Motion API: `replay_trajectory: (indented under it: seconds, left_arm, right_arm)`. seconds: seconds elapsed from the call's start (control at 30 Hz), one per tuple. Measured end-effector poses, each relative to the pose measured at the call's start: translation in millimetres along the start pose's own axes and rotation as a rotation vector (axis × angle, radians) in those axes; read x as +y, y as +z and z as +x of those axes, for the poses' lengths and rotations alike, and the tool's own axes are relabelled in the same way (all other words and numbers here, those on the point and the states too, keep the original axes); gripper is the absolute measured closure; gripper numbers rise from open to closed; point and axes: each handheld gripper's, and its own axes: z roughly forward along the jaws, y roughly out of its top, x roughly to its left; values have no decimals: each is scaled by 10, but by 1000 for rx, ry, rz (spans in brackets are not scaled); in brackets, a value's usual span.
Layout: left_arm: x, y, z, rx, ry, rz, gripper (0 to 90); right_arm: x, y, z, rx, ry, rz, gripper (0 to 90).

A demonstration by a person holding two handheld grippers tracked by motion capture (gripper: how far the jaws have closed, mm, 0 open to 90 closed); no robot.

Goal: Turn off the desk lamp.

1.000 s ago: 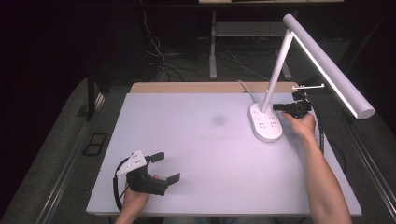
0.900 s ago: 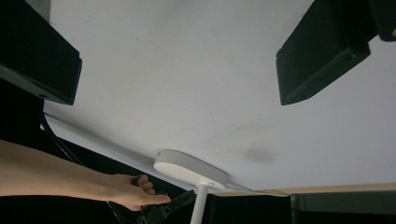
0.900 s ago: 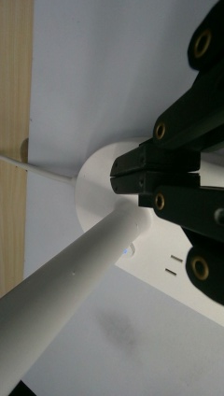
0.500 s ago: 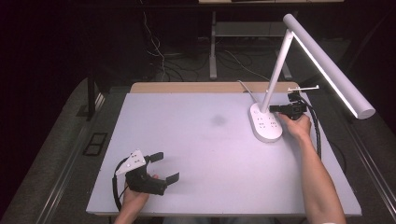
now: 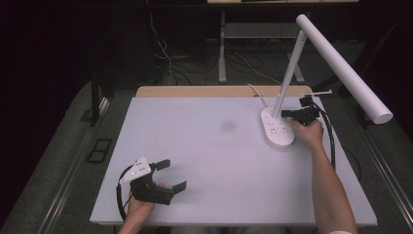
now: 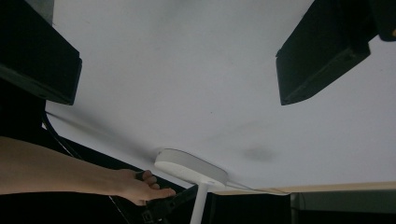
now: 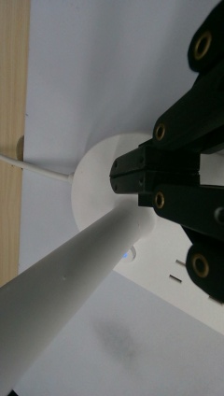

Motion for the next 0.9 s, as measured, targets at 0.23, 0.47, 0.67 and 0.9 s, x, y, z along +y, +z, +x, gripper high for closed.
replay_trajectory:
  seconds: [0.23, 0.47, 0.67, 0.9]
  left_arm:
    - [1, -3, 5, 0, 1, 2, 0]
    - [-2, -2, 7, 6, -4, 1, 0]
    - [-3, -7, 6, 6, -3, -1, 0]
    - [-4, 4, 5, 5, -4, 3, 0]
  right_arm:
    - [-6, 5, -24, 10, 15, -4, 900]
    - [9, 6, 20, -12, 8, -18, 900]
    - [3, 5, 12, -7, 22, -16, 900]
    - [3, 38, 42, -11, 32, -25, 900]
